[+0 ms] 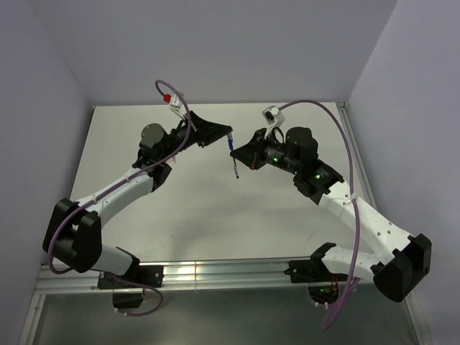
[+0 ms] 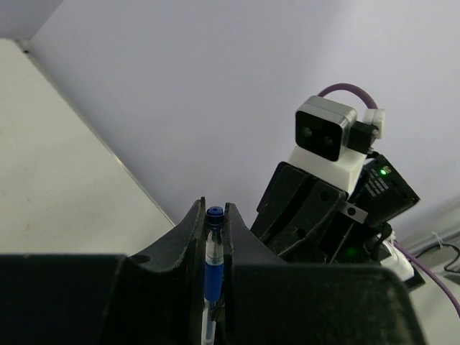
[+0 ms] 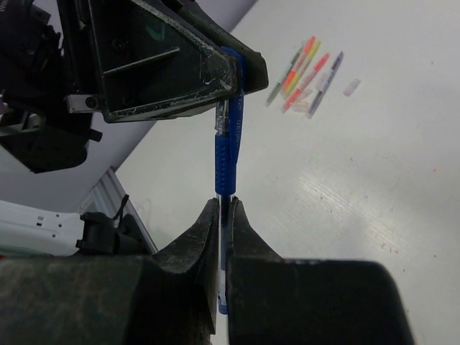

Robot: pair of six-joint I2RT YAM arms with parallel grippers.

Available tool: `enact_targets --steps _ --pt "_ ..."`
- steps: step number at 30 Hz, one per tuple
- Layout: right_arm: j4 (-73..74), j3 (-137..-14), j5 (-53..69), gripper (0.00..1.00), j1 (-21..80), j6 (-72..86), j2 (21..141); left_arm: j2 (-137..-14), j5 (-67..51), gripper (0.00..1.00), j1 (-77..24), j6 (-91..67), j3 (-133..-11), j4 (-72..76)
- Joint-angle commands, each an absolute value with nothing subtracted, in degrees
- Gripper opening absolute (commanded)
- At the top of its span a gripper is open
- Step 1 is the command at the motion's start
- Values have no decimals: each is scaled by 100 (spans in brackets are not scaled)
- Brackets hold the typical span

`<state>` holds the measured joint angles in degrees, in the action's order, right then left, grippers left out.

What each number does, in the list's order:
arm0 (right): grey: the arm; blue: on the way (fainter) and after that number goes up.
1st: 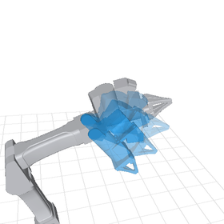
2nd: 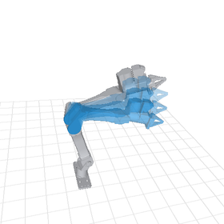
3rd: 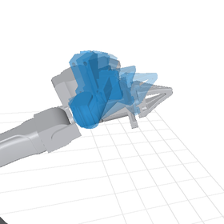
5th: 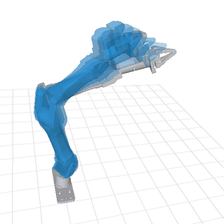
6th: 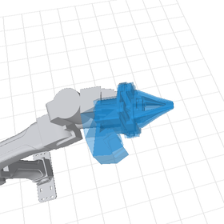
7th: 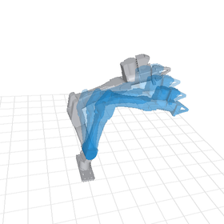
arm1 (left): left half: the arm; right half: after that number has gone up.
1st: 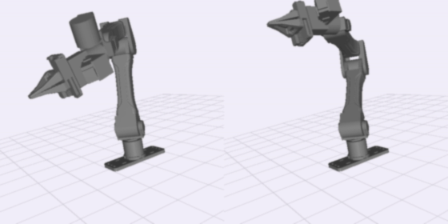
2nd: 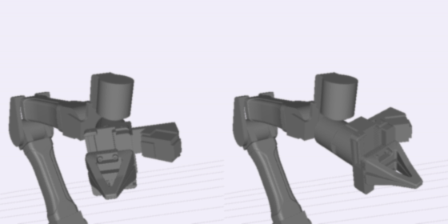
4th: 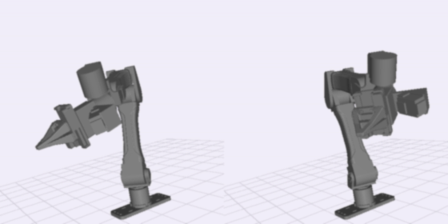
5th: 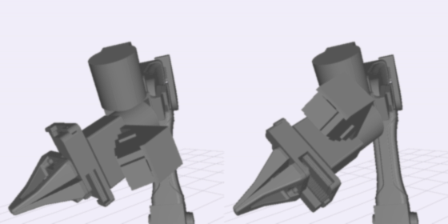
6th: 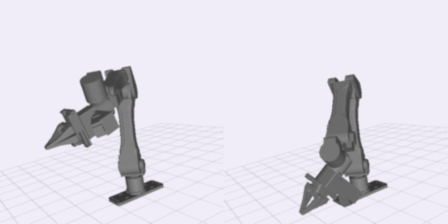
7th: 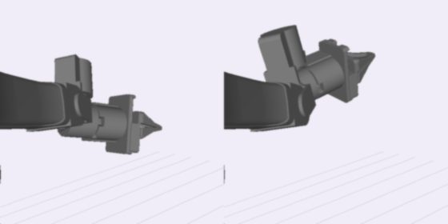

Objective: Insert the pens into the pen caps
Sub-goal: Insert the pen cap onto the pen.

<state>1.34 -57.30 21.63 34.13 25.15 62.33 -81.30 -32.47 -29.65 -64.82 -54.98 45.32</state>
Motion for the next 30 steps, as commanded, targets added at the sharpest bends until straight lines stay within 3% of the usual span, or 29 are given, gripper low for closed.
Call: enact_targets --steps 1,10,30 --pt "78 -6081 1977 0 3349 2601 6459 -8244 -3217 0 -3147 -6645 -5589 3870" --pt "913 -6486 2082 0 3226 2961 7346 -8877 -3208 0 -3138 -7128 -5854 3050" --pt "949 -6284 2804 3 2848 3480 8428 -9545 -2848 0 -3076 -7058 -6214 1292"
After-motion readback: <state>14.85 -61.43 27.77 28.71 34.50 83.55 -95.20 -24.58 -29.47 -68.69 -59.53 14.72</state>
